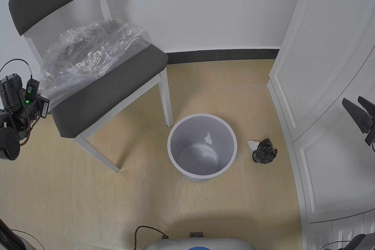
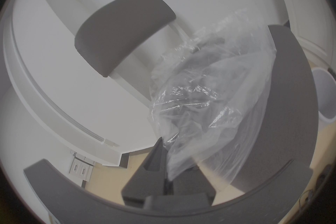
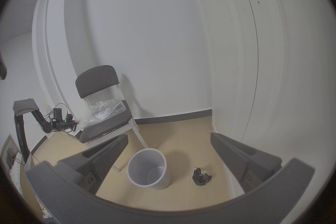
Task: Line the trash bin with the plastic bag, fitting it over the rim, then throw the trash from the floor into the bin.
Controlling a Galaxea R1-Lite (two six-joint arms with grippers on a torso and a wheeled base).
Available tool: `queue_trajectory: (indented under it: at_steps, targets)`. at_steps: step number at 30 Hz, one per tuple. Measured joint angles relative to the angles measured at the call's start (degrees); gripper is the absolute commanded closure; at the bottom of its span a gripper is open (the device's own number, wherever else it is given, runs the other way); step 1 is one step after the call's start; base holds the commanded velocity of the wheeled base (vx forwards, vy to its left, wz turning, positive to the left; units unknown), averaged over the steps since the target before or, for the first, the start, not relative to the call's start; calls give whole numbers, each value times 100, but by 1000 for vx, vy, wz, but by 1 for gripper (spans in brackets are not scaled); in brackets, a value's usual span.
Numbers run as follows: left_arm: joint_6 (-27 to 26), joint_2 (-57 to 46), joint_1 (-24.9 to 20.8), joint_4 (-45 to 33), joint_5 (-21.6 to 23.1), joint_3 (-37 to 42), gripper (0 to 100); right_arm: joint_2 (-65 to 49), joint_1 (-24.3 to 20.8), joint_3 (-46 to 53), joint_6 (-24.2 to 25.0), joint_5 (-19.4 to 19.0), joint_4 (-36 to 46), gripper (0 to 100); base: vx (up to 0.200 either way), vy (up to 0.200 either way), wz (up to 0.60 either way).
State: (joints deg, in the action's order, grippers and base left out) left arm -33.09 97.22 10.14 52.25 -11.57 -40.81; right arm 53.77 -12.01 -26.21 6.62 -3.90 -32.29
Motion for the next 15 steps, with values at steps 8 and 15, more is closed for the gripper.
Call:
queue_trajectory:
  at_steps: [8, 15]
  targets:
    - [745, -135, -271, 452, 101, -55, 100, 13, -26, -135, 132, 27, 0, 0, 0, 0, 0]
    - [1152, -583, -519, 441, 689, -102, 100, -102, 2, -278, 152, 57, 0, 0, 0, 0, 0]
